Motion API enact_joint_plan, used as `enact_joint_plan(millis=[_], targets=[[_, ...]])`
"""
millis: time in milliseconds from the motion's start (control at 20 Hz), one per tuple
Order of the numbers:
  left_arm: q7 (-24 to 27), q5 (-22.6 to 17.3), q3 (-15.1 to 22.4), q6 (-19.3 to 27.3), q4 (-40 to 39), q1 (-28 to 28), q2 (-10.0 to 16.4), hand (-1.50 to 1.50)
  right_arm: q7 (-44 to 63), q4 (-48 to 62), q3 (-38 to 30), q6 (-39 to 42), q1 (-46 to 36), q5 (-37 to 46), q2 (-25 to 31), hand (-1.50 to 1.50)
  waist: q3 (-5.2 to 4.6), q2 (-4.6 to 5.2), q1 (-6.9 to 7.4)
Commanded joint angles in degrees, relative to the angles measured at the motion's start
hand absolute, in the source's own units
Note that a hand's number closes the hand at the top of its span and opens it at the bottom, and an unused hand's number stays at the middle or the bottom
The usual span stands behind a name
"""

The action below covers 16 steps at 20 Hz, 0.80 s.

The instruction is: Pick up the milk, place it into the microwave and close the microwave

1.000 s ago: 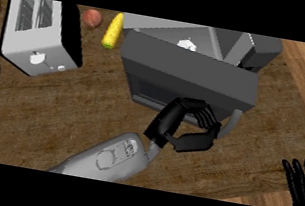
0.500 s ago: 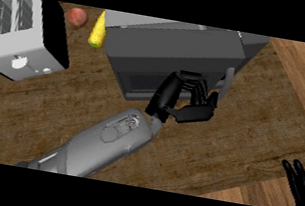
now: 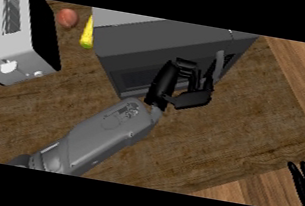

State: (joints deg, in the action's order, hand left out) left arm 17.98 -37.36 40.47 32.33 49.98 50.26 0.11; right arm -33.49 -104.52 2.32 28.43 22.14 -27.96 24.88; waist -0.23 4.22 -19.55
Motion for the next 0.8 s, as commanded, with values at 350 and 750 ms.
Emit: enact_joint_plan(millis=[350, 750], targets=[[3.84, -3.91, -1.39, -0.54, -5.0, 3.99, -0.1, 1.5, 1.21, -3.12, -0.05, 2.99, 0.68, -4.08, 2.16, -1.5, 0.14, 0.88, -1.69], [5.84, -5.85, -1.6, -0.23, -6.14, 4.49, -0.1, 1.5, 1.67, -6.03, -2.36, 3.19, 1.23, -6.15, 3.99, -1.5, 0.16, 0.67, -2.99]])
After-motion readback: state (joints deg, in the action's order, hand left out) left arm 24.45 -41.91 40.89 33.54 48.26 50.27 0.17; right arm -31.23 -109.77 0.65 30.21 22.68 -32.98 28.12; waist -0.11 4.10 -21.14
